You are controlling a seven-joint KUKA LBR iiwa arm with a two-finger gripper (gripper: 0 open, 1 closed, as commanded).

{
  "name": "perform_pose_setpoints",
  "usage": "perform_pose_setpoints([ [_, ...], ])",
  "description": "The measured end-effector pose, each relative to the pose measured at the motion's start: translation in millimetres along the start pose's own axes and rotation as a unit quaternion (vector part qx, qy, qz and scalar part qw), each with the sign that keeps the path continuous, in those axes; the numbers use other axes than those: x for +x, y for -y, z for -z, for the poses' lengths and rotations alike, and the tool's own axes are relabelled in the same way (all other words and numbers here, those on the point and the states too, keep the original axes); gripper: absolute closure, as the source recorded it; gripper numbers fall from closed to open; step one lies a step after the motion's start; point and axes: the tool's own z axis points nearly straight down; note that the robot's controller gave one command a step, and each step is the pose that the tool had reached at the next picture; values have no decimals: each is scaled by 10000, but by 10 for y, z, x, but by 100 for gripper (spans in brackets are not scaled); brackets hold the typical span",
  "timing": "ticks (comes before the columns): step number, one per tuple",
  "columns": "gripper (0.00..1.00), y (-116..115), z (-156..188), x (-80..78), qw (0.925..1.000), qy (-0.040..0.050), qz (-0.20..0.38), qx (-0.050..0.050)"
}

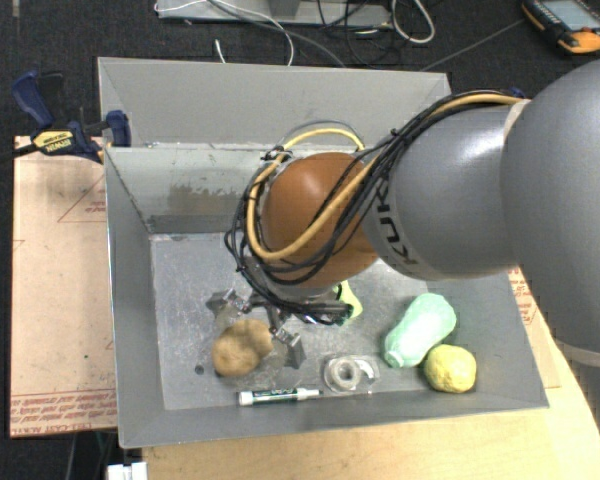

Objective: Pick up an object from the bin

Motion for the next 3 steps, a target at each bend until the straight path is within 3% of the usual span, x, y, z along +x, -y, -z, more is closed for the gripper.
perform_pose_setpoints([
  [1,100,-252,-272,0,9999,45,124,66],
  [2,100,-253,-272,0,9999,45,125,67],
  [3,100,-370,-50,122,9996,79,248,77],
])
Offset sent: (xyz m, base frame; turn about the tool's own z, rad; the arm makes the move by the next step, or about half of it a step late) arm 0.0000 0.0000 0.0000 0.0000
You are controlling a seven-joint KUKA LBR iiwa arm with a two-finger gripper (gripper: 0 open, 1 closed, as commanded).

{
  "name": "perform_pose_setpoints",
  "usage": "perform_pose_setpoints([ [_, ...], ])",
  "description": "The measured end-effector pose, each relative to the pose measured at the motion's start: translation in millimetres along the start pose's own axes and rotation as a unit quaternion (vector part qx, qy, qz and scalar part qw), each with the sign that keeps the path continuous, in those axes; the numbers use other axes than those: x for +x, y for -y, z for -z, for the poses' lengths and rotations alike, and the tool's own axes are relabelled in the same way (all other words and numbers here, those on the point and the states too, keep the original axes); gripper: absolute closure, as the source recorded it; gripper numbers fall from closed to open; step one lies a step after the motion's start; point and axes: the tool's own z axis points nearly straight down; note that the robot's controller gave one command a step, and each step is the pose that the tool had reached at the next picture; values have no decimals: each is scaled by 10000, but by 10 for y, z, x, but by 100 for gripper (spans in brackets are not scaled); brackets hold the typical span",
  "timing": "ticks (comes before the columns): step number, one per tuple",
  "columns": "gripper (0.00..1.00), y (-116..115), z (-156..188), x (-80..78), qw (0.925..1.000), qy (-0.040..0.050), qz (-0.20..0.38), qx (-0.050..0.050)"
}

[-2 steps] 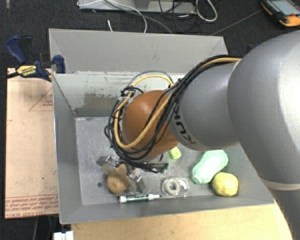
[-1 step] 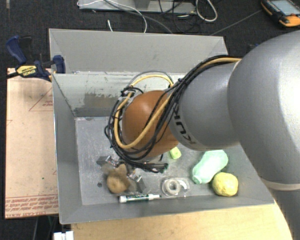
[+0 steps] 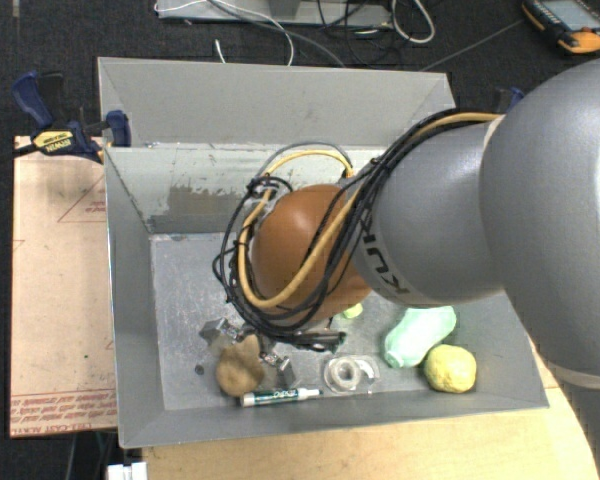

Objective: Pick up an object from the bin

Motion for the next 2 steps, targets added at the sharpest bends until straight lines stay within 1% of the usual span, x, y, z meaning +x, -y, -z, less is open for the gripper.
perform_pose_setpoints([
  [1,100,-79,37,-54,9899,-3,1415,-4],
  [2,100,8,278,4,9891,-5,1473,-14],
])
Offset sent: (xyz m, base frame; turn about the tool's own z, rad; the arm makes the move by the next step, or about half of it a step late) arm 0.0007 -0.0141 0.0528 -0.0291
